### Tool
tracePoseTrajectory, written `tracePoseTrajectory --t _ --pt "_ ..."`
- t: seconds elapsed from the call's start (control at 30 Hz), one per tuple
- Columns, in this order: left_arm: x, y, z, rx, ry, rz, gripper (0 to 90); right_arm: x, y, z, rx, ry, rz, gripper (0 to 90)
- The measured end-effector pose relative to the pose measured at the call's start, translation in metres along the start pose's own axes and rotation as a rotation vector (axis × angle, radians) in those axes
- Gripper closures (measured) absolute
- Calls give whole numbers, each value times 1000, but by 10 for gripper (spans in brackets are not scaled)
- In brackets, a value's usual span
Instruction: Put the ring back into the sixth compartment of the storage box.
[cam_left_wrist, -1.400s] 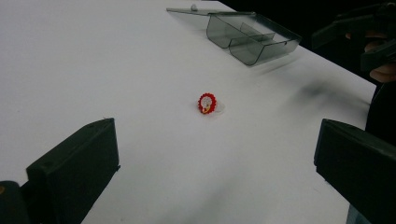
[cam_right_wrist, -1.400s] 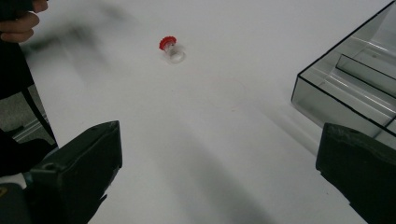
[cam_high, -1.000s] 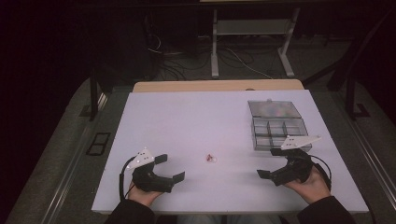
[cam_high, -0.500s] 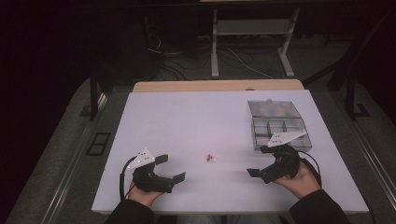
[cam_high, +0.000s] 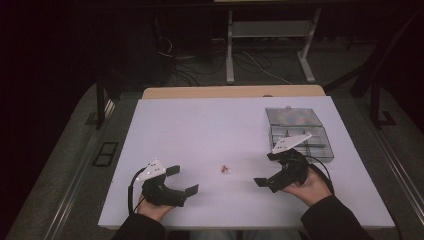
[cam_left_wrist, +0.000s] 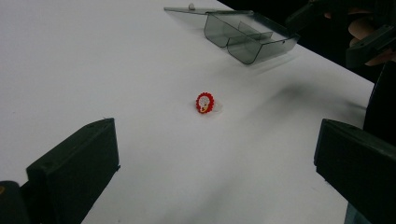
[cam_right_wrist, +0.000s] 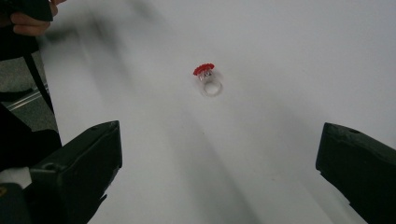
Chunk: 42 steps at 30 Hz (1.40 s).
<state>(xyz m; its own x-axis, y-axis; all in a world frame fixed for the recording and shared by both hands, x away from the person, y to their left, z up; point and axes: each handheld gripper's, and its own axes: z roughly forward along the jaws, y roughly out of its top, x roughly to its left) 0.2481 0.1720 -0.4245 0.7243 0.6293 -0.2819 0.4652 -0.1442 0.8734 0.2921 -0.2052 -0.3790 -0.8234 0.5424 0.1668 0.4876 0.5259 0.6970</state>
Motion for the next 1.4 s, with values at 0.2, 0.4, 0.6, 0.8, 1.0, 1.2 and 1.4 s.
tracePoseTrajectory --t 0.2,0.4,0.6,0.8,1.0,1.2,1.4 --pt "0 0 0 0 -1 -1 0 1 8 8 21 12 -10 4" --pt "0 0 0 1 -2 4 0 4 16 15 39 25 -29 5" --pt "1 0 0 2 -3 3 0 7 26 22 47 36 -45 5" --pt "0 0 0 5 -5 1 0 8 34 33 71 37 -51 5" --pt "0 0 1 8 -9 2 0 8 41 41 85 42 -52 5" --pt "0 0 1 8 -9 2 0 8 47 53 109 49 -63 5" --pt "0 0 1 7 -9 2 0 8 51 65 137 58 -98 5"
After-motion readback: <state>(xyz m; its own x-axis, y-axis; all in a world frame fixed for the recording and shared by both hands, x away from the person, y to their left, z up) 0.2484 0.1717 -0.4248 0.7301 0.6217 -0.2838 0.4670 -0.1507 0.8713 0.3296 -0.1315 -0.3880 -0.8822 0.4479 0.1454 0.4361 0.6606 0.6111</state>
